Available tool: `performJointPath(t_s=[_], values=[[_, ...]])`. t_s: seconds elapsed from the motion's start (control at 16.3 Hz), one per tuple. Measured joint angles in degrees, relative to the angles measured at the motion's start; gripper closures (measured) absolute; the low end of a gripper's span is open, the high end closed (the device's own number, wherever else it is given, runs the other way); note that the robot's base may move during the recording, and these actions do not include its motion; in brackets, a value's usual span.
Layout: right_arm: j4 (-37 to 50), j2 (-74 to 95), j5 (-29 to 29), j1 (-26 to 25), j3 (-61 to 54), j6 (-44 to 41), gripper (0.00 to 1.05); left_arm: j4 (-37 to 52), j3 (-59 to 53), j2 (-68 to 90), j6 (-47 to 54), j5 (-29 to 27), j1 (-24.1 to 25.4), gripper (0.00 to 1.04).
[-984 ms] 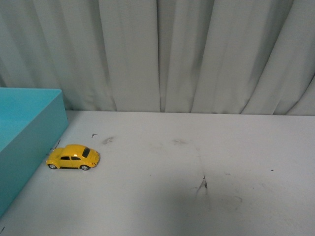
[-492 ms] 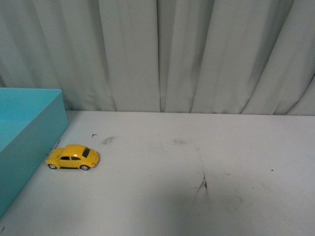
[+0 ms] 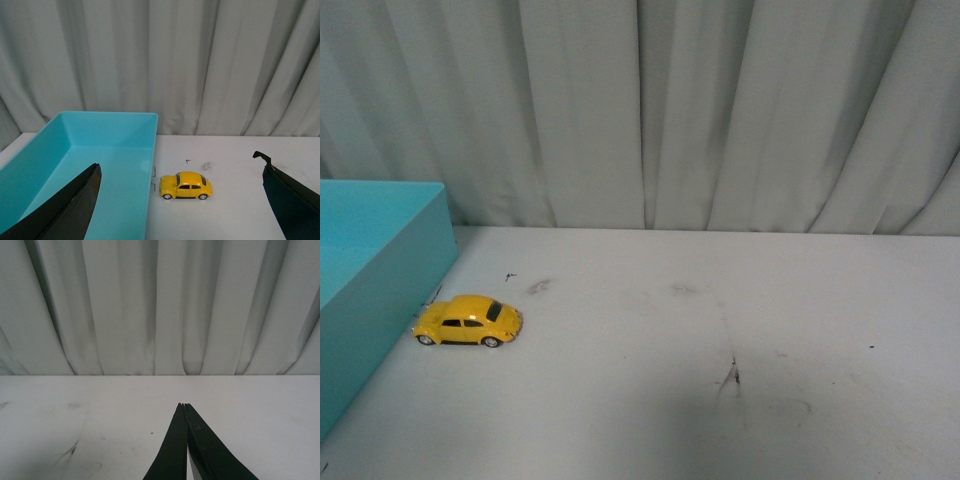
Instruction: Wind up and store yellow beetle toy
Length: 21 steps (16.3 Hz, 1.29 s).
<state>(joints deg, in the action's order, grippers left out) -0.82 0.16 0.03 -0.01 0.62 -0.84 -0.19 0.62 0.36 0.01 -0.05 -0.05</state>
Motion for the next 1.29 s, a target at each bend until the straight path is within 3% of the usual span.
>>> performJointPath(t_s=[0.18, 0.25, 0.68, 0.74, 0.8, 0.86, 0.98, 1.11, 1.17, 1.29], values=[[0.59, -0.02, -0.02, 0.00, 0.00, 0.00, 1.03, 0.00, 0.00, 0.00, 0.00, 0.02, 0.00, 0.07], [0.59, -0.02, -0.02, 0.00, 0.00, 0.00, 0.98, -0.02, 0.00, 0.00, 0.00, 0.02, 0.00, 0.07], [0.59, -0.02, -0.02, 0.00, 0.00, 0.00, 0.10, -0.02, 0.00, 0.00, 0.00, 0.02, 0.00, 0.07], [0.59, -0.02, -0.02, 0.00, 0.00, 0.02, 0.05, -3.96, 1.01, 0.63, -1.75, -2.21, -0.83, 0.07], [0.57, 0.00, 0.09, 0.00, 0.00, 0.02, 0.07, -13.86, 6.05, 8.35, -11.28, -9.51, -2.95, 0.07], [0.63, -0.02, -0.17, 0.00, 0.00, 0.00, 0.06, -11.06, 8.70, 14.80, -19.39, -11.10, -1.18, 0.07], [0.57, 0.02, 0.00, 0.00, 0.00, 0.00, 0.06, 4.66, 14.78, 29.11, -27.69, -6.86, 3.28, 0.07], [0.59, 0.02, 0.00, 0.00, 0.00, 0.02, 0.06, 19.30, 22.62, 49.53, -26.51, -1.51, 3.45, 0.07], [0.57, 0.02, 0.00, 0.00, 0.00, 0.02, 0.06, 23.61, 27.65, 60.28, -24.63, 1.62, 3.13, 0.07], [0.59, 0.02, -0.02, 0.00, 0.00, 0.00, 0.06, 23.56, 39.74, 77.66, -18.58, 7.34, 1.40, 0.07]])
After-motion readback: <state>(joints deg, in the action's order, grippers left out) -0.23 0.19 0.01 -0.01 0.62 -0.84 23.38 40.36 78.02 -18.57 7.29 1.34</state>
